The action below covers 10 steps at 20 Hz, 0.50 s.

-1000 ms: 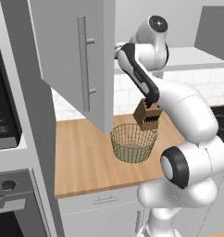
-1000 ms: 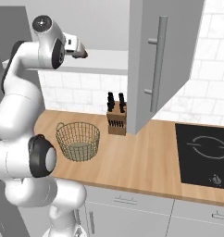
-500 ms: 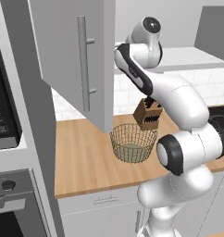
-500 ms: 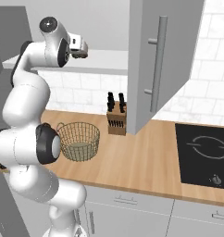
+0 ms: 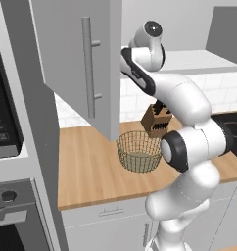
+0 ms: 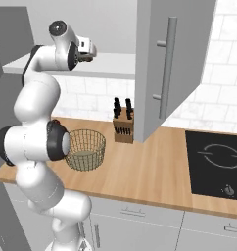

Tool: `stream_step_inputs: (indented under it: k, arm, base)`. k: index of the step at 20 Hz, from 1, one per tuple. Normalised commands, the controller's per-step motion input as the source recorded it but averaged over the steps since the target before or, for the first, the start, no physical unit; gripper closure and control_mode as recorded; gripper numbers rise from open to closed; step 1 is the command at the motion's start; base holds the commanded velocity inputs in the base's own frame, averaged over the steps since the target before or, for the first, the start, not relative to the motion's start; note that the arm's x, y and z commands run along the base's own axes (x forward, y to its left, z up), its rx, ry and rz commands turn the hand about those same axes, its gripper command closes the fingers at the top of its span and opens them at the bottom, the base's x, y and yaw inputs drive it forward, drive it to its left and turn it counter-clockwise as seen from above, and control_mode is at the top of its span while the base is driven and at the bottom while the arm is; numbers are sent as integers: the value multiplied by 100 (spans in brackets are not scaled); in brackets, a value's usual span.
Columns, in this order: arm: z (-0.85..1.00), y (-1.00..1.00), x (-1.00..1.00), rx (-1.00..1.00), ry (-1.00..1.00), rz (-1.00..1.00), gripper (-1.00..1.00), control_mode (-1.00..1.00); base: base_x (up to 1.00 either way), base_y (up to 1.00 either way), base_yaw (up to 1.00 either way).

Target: Open the cabinet, pick up the bread from the cabinet and place it in the basket. Then move the basket to the dining counter.

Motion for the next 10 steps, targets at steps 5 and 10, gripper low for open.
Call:
stream_step_inputs:
  k: [5, 10]
  arm:
    - [-10, 0, 38, -3, 0, 0, -100, -100]
    - [-10, 0, 40, -2, 0, 1, -100, -100]
  base:
    - [0, 0, 0]
    - [0, 0, 0]
